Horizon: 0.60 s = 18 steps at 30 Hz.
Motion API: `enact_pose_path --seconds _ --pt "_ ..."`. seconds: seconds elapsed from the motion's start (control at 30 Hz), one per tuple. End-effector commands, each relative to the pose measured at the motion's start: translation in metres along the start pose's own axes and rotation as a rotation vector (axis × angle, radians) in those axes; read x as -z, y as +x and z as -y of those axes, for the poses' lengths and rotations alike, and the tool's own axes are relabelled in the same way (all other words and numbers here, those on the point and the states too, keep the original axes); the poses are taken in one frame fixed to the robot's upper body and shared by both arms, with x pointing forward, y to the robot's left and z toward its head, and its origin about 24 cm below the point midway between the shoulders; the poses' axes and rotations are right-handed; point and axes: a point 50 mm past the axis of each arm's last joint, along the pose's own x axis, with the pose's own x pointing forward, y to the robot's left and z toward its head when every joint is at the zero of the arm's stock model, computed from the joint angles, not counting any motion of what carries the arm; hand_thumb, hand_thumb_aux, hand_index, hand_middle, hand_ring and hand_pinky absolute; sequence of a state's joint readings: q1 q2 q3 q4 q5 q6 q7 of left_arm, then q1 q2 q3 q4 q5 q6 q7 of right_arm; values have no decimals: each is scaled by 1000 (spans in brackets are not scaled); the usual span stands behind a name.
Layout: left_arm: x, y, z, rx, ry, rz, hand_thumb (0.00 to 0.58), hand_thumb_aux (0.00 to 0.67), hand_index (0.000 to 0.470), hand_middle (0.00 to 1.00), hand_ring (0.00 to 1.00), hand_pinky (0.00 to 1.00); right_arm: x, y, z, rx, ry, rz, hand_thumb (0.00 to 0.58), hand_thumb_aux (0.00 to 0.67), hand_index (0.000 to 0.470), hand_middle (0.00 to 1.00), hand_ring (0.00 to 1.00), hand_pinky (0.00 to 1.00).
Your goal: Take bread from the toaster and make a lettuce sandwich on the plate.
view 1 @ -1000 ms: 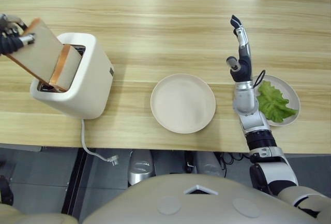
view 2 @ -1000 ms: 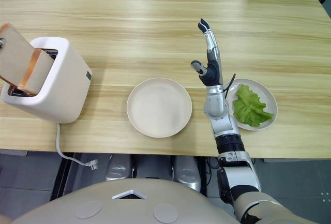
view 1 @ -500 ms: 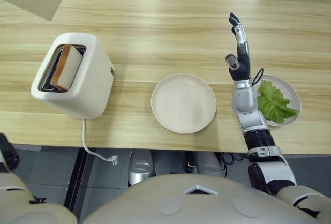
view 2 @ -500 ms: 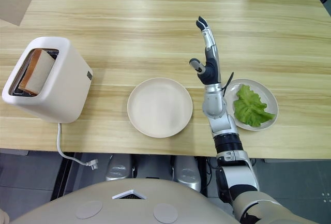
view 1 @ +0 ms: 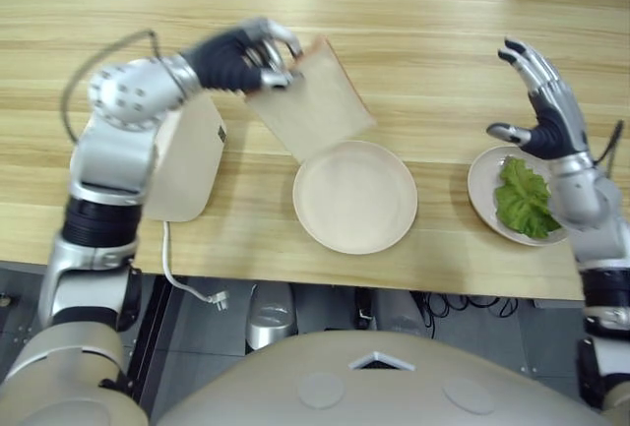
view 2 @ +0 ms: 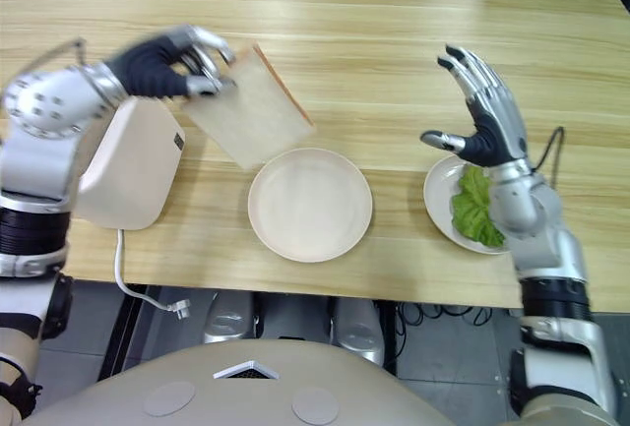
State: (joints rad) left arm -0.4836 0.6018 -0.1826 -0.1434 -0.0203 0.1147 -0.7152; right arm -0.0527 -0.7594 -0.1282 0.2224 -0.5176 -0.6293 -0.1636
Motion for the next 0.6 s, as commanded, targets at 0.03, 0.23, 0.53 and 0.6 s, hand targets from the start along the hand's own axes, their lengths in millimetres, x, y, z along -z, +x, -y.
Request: enact_pose_path --seconds 0.03,0.23,0.53,0.6 --pt "13 18 29 130 -21 -20 580 670 460 1000 1000 1000 19 -19 11 -87 -127 -64 0 0 0 0 0 0" --pt "30 44 68 253 -68 -30 580 670 460 1000 1000 1000 53 -63 7 -237 -264 -197 0 0 0 0 0 0" --pt "64 64 119 398 -37 -105 580 670 460 1000 1000 1000 92 -110 -7 -402 -485 -297 0 0 0 0 0 0" --pt "69 64 123 415 -28 -122 580 670 460 1000 1000 1000 96 -116 -9 -418 -493 -314 0 0 0 0 0 0"
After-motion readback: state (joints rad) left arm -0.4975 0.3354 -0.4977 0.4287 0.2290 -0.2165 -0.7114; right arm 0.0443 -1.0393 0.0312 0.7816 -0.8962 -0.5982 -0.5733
